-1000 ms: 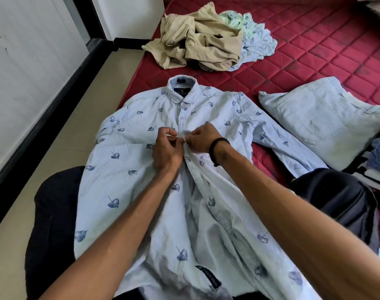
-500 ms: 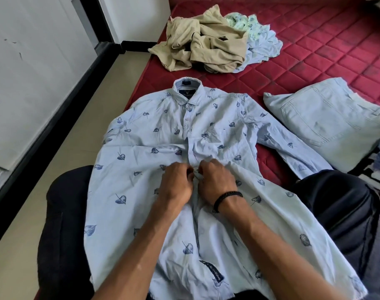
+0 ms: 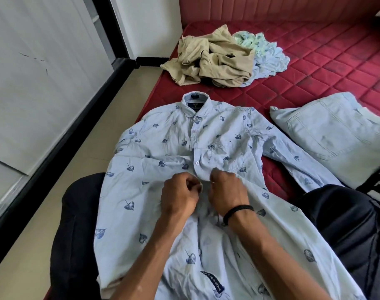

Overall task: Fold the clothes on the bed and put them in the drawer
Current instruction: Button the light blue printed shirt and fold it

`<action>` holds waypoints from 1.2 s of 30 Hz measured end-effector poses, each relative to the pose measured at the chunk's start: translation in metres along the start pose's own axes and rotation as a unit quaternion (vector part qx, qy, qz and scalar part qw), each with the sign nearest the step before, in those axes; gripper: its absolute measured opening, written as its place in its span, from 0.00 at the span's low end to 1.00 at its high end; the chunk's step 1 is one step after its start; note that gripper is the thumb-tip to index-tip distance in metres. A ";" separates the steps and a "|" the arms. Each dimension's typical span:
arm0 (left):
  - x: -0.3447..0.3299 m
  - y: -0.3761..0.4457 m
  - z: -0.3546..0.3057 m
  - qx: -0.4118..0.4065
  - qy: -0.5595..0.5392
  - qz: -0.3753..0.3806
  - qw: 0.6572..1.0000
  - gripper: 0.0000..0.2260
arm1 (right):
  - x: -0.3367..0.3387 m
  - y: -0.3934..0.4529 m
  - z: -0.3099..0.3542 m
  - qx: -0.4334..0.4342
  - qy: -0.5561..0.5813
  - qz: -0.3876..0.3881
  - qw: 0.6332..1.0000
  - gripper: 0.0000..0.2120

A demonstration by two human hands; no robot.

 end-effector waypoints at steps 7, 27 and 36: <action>0.000 -0.015 -0.002 -0.001 -0.135 0.020 0.991 0.03 | -0.002 -0.016 -0.054 -0.109 0.144 0.054 0.982 0.08; 0.004 -0.008 -0.005 -0.013 -0.151 0.005 0.988 0.04 | -0.020 -0.014 -0.029 -0.121 0.550 0.091 0.821 0.04; 0.001 -0.010 -0.007 -0.016 -0.133 -0.004 0.991 0.03 | -0.003 -0.007 -0.040 -0.102 0.377 -0.032 0.920 0.15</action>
Point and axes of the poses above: each hand's wrist, its own y-axis towards the middle knuckle, its own x-axis out of the back of the hand, z = x × y, the point moved 7 cm from there along y, towards the middle knuckle, and after that the axes turned 7 degrees about x, right-handed, at the moved point
